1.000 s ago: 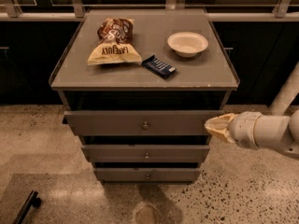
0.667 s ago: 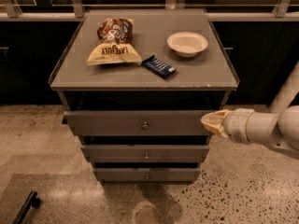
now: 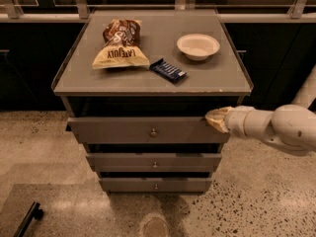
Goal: Open top drawer
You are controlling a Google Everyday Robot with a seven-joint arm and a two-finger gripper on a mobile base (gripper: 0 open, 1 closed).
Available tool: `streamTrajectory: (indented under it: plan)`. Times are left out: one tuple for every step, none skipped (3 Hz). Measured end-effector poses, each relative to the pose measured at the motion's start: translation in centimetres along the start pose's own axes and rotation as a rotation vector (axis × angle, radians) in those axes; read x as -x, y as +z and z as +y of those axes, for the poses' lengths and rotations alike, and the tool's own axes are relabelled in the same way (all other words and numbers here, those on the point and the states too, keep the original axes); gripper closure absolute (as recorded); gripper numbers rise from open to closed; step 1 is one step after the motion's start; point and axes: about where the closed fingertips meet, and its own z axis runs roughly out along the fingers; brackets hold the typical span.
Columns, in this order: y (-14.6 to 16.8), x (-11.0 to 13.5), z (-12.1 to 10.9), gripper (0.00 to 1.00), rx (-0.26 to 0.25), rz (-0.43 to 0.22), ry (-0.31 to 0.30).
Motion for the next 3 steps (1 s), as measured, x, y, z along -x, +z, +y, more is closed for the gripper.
streamTrajectory:
  plan:
    - [3.0, 0.5, -2.0, 1.00, -0.027, -0.004, 0.015]
    - [7.4, 1.2, -3.4, 1.00, -0.047, -0.003, 0.037]
    - [7.4, 1.2, -3.4, 1.00, -0.046, -0.003, 0.036]
